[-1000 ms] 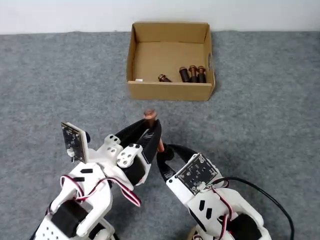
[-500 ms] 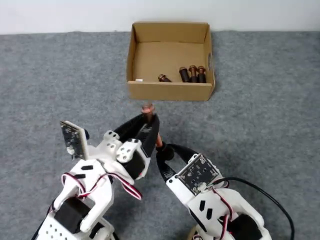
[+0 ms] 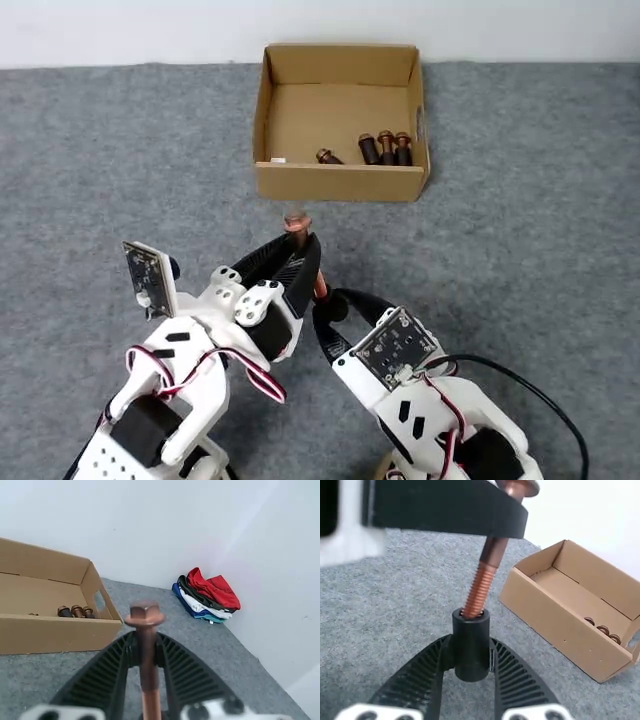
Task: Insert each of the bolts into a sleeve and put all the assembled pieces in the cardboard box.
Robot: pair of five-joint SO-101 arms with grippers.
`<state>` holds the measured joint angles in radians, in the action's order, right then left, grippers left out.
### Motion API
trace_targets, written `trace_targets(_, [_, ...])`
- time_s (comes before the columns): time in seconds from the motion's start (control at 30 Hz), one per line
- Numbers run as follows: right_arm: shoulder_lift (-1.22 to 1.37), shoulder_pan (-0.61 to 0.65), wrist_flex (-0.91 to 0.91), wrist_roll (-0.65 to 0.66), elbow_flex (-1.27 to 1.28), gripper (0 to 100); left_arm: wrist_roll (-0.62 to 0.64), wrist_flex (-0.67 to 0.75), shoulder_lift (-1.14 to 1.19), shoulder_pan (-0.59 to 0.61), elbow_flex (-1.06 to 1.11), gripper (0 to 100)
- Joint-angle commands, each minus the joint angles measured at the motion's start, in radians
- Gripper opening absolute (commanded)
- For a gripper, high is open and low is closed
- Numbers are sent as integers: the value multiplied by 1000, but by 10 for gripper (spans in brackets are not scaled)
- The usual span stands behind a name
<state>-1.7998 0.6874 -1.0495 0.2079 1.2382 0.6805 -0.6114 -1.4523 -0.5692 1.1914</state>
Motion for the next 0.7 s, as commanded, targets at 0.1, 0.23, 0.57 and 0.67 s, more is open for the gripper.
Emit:
trace_targets(0.1, [-10, 2, 19, 6, -18, 8, 6, -157, -6, -66, -15, 4])
trace_targets(0.23, [-10, -1, 19, 6, -18, 8, -55, -296, -6, -123, -24, 4])
trace_targets(0.57, [-10, -1, 19, 6, -17, 8, -233, -453, -6, -121, -30, 127])
trace_targets(0.67, [-10, -2, 19, 6, -17, 8, -227, -545, -6, -120, -73, 258])
